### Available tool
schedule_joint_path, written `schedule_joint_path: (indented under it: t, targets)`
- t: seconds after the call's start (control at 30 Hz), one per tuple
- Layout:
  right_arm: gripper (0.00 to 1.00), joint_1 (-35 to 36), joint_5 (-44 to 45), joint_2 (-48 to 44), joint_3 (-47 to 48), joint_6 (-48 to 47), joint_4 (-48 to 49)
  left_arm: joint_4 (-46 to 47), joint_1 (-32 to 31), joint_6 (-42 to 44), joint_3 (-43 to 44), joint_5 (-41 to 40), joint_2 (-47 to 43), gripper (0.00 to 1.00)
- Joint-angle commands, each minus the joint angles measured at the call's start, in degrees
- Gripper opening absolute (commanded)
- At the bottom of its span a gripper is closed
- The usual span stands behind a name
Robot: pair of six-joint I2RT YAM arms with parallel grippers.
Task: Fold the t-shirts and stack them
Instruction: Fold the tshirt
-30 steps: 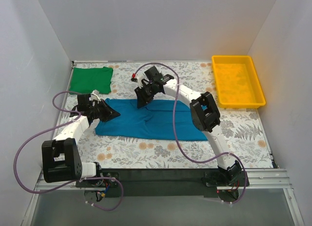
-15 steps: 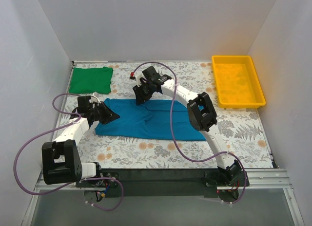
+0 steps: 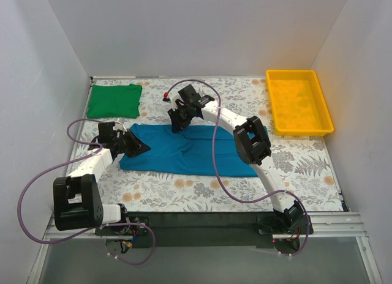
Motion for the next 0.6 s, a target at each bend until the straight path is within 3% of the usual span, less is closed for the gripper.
schedule_joint_path:
  t: [0.0, 0.13, 0.23, 0.57]
  targets:
    - [0.23, 0.3, -1.5, 0.5, 1.7, -0.7, 1.4, 0.7, 0.1, 0.6, -0.6, -1.1, 0.8, 0.01]
    - [0.07, 0.3, -1.0, 0.0, 1.3, -1.1, 1.3, 0.7, 0.1, 0.6, -0.8, -1.5, 2.2, 0.01]
    - [0.03, 0.3, 0.4, -0.8, 0.8, -1.3, 1.3, 0.7, 0.1, 0.4, -0.9, -2.0, 2.7, 0.01]
    - [0.01, 0.3, 4.1, -3.0, -1.7, -1.3, 1.6, 0.0, 0.1, 0.0, -0.7, -4.2, 4.2, 0.01]
